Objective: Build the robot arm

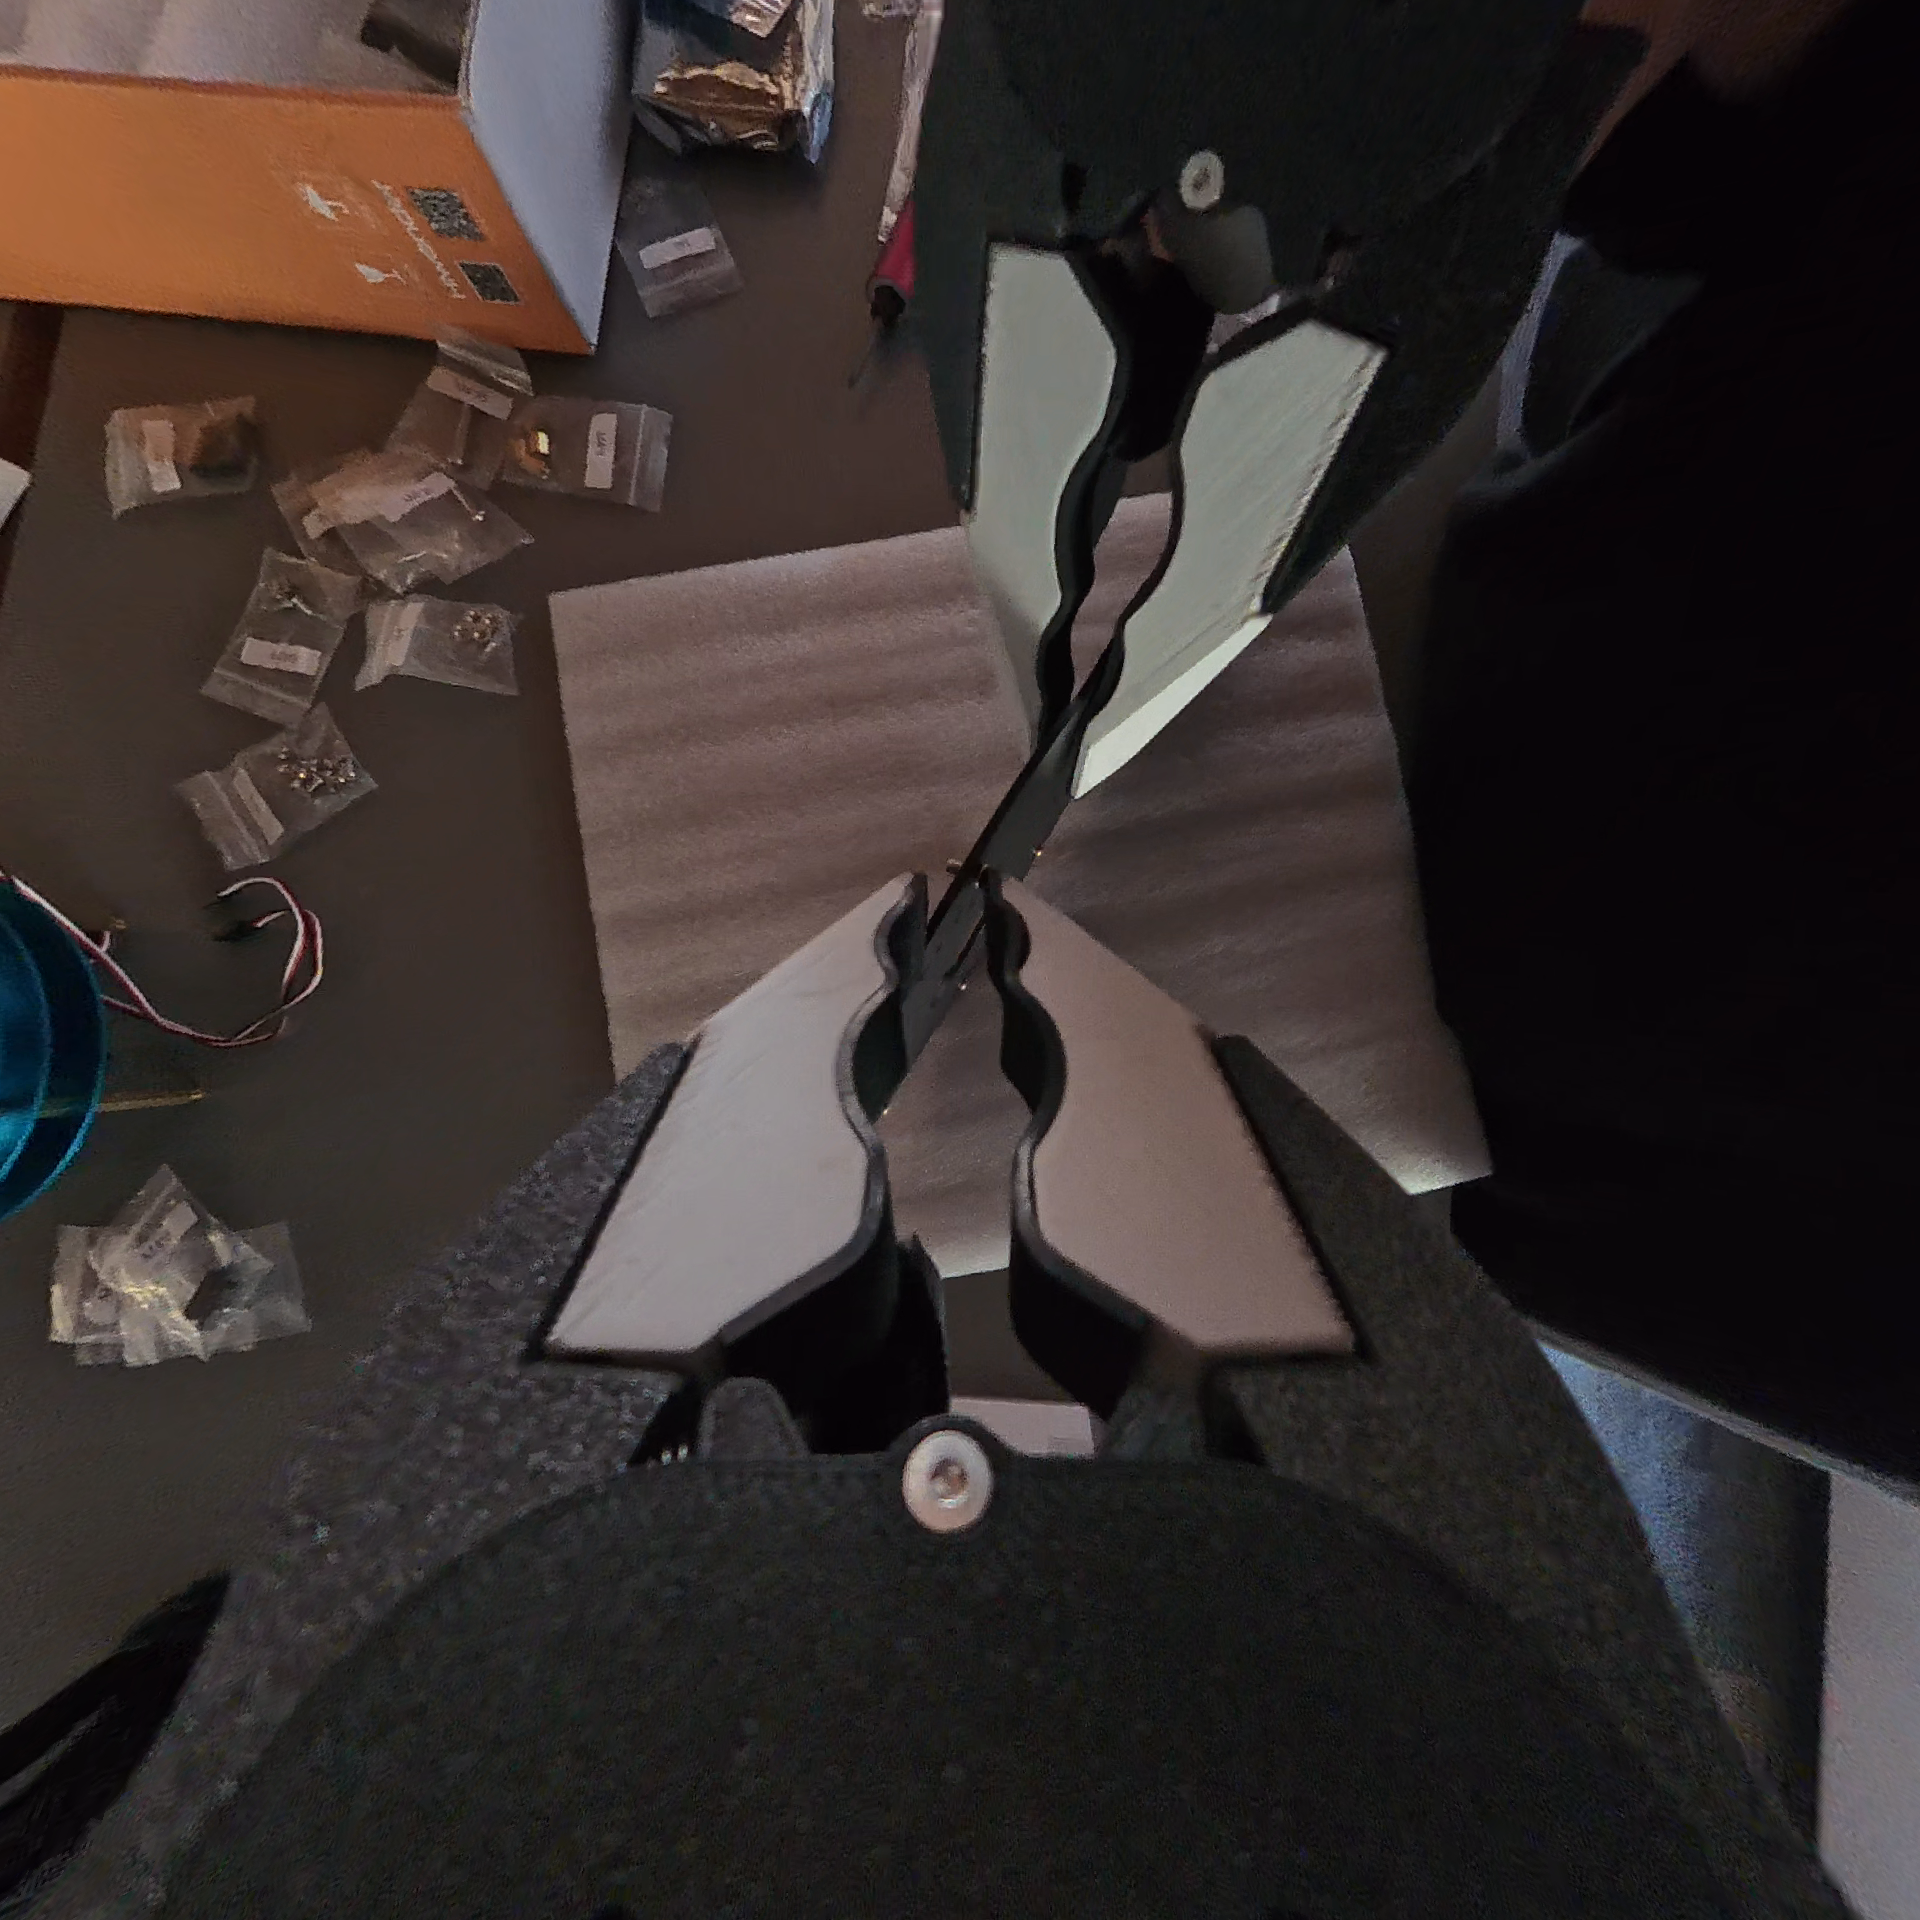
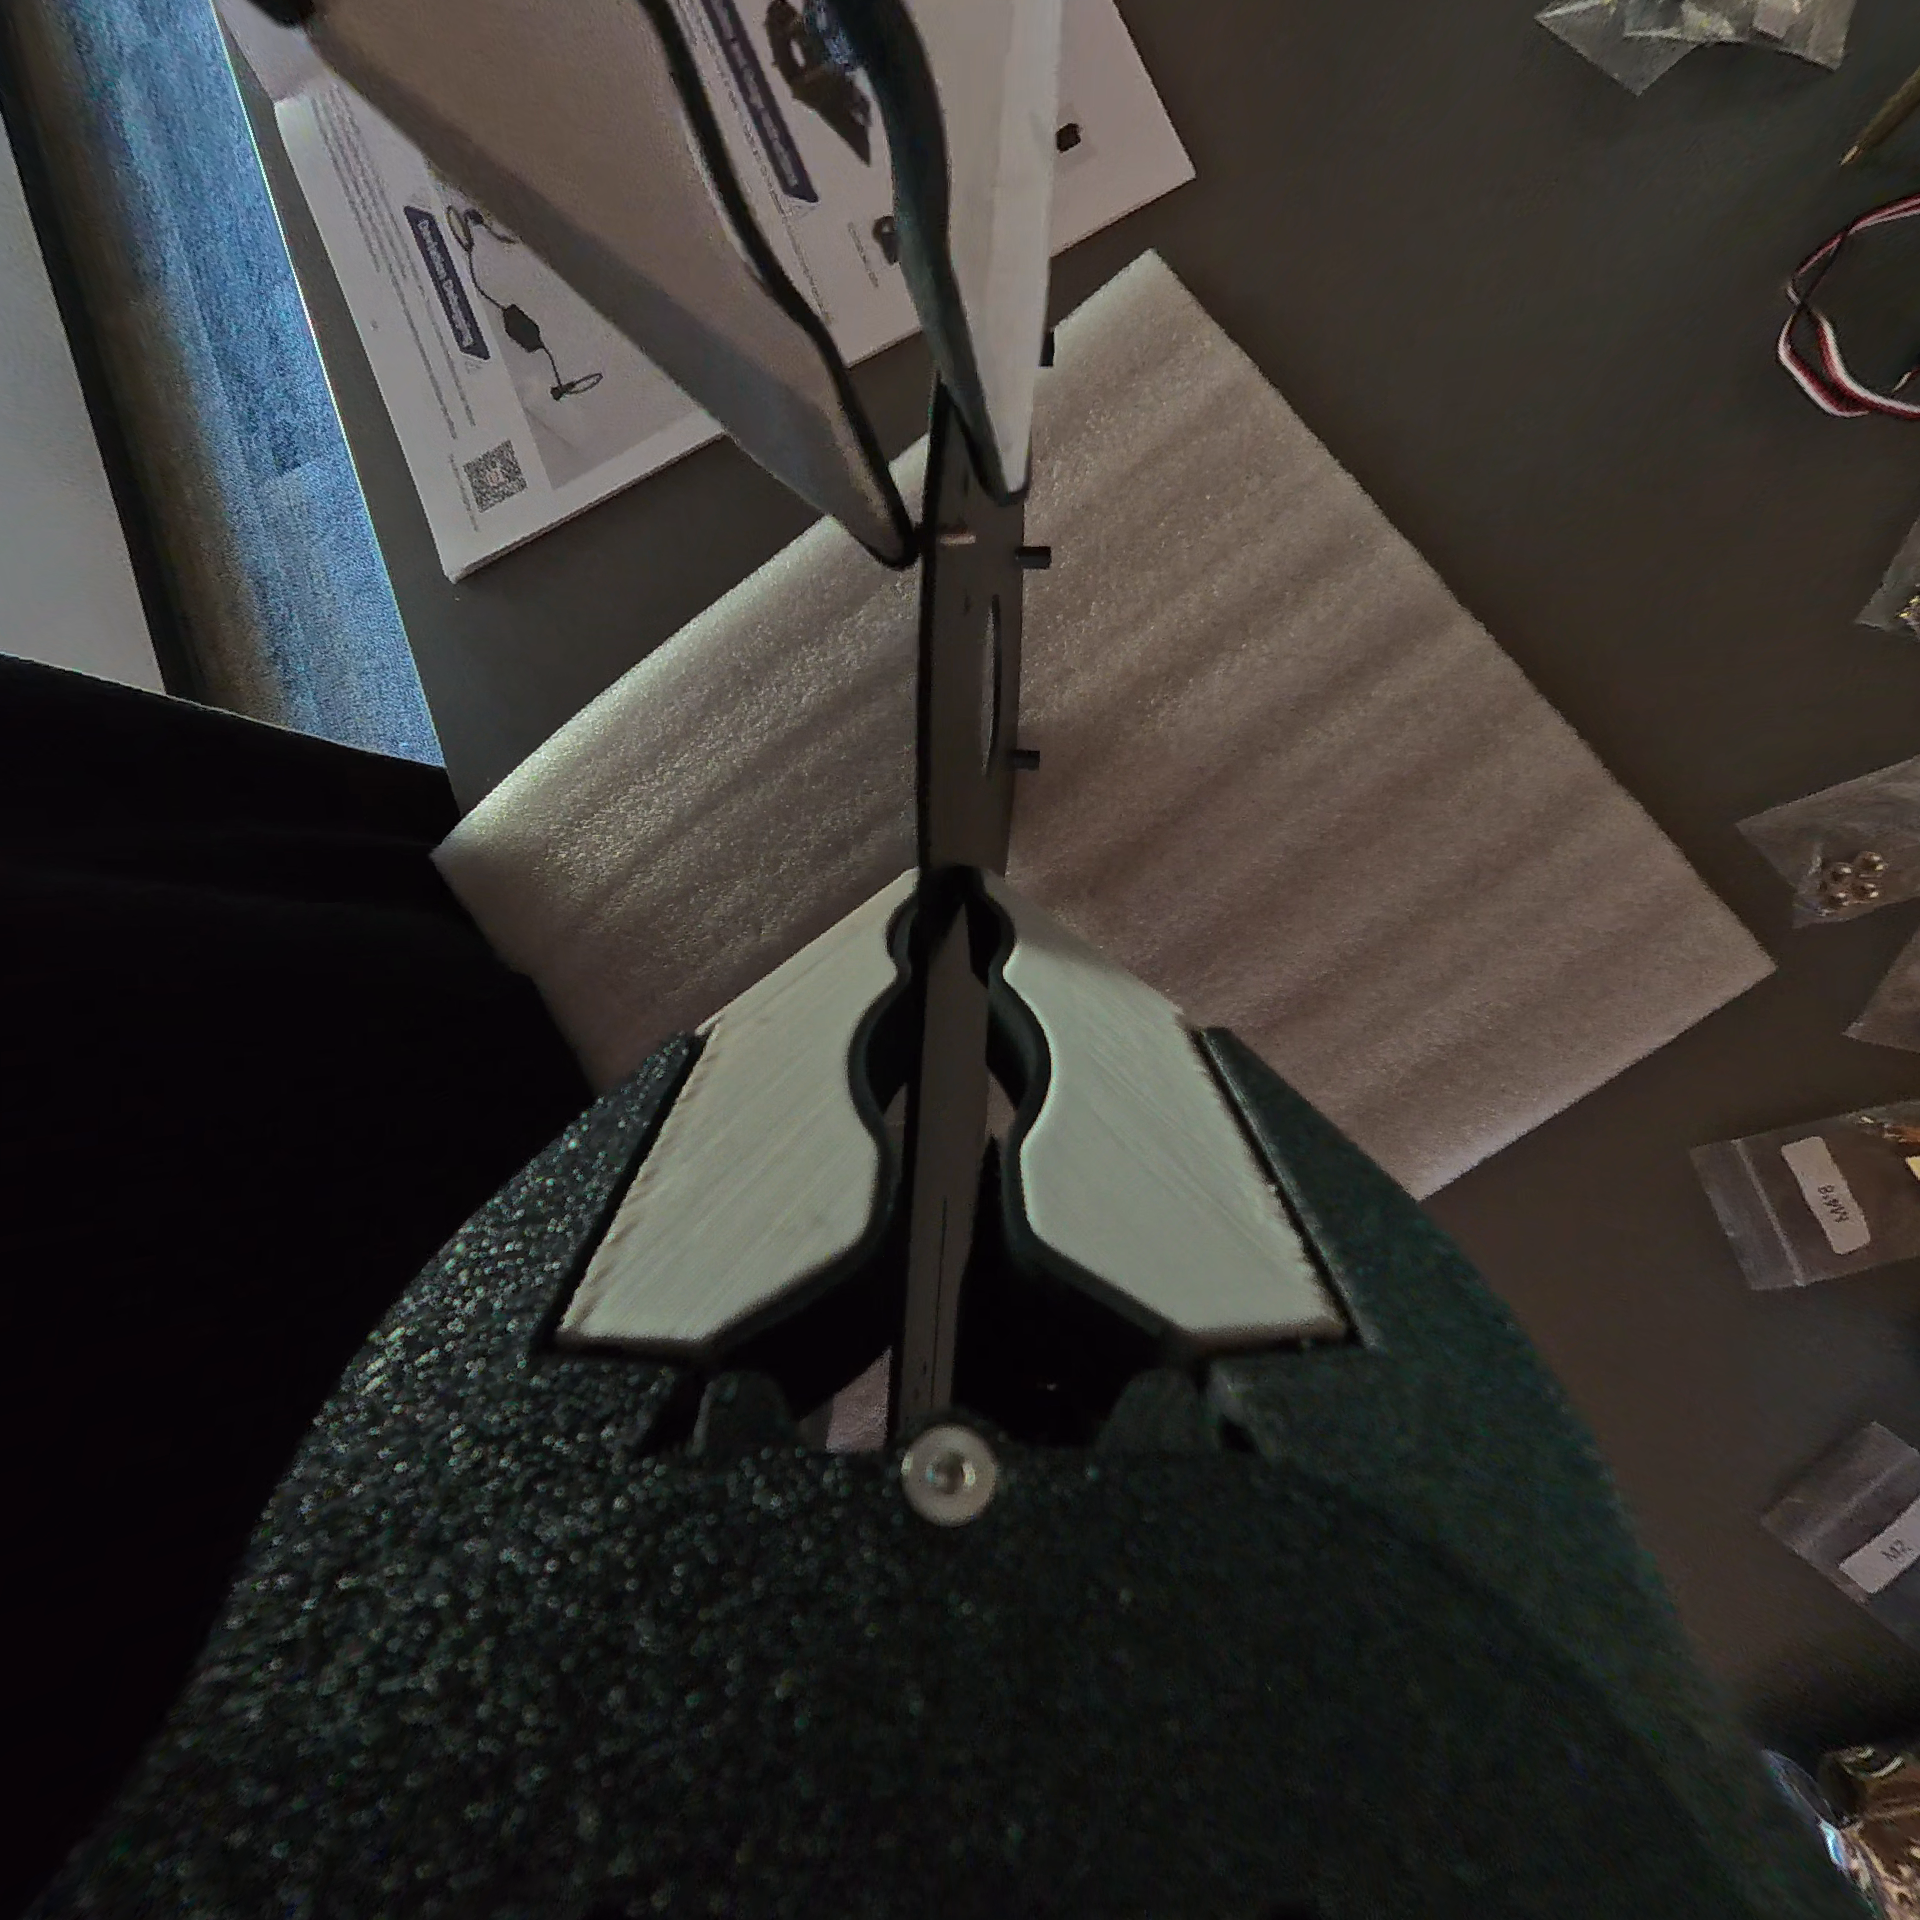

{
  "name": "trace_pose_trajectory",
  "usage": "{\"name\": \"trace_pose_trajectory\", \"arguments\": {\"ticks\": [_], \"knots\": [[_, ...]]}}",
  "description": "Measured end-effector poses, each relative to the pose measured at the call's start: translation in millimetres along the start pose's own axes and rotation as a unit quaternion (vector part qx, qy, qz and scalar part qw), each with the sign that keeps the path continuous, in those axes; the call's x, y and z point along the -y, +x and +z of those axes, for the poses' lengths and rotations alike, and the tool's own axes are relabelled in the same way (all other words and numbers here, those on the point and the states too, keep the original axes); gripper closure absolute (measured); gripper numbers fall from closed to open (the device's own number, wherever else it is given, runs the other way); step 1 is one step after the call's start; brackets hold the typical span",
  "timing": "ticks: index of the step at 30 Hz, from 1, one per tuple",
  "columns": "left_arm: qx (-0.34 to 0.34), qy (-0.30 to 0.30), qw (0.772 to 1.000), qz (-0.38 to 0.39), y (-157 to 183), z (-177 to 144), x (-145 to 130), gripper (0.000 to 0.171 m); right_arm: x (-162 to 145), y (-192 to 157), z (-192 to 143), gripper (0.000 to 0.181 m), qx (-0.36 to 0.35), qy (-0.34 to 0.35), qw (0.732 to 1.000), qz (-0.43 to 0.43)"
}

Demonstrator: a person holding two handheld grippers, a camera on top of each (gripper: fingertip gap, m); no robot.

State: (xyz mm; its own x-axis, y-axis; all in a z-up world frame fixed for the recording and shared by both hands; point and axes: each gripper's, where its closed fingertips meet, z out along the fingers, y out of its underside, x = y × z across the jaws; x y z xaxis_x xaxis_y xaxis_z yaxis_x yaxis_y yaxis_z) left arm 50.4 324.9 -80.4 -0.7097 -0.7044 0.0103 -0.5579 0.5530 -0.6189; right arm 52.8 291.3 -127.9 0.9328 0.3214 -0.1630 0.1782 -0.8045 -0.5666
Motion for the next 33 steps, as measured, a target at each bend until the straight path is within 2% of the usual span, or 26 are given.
{"name": "trace_pose_trajectory", "arguments": {"ticks": [9, 18, 20, 25, 28, 31, 33], "knots": [[0.025, -0.006, 1.000, -0.002, -0.8, -0.1, -1.0, 0.160, -0.1, 0.2, 0.0, 0.176, 0.001, 0.002, 1.000, 0.002], [0.050, -0.038, 0.997, 0.034, -1.9, -3.4, -6.9, 0.160, -0.4, -1.5, 0.1, 0.175, 0.001, 0.000, 1.000, -0.003], [0.062, -0.050, 0.995, 0.053, -4.1, -6.1, -9.3, 0.150, -0.4, -0.6, -0.1, 0.176, 0.001, 0.001, 1.000, -0.001], [0.041, -0.042, 0.998, 0.039, -4.2, -5.5, -6.3, 0.128, -0.4, 0.7, -0.2, 0.176, 0.000, 0.000, 1.000, -0.004], [0.011, -0.021, 1.000, 0.008, -1.6, -2.3, -1.3, 0.127, -0.5, 0.9, -0.3, 0.176, 0.001, 0.001, 1.000, -0.003], [0.009, -0.031, 0.999, 0.002, -4.8, 3.1, -8.6, 0.132, -0.6, 0.4, -0.2, 0.176, -0.001, 0.002, 1.000, -0.003], [0.008, -0.031, 0.999, 0.011, -4.6, 4.7, -11.2, 0.155, -0.5, -0.5, 0.0, 0.176, -0.001, 0.002, 1.000, -0.005]]}}
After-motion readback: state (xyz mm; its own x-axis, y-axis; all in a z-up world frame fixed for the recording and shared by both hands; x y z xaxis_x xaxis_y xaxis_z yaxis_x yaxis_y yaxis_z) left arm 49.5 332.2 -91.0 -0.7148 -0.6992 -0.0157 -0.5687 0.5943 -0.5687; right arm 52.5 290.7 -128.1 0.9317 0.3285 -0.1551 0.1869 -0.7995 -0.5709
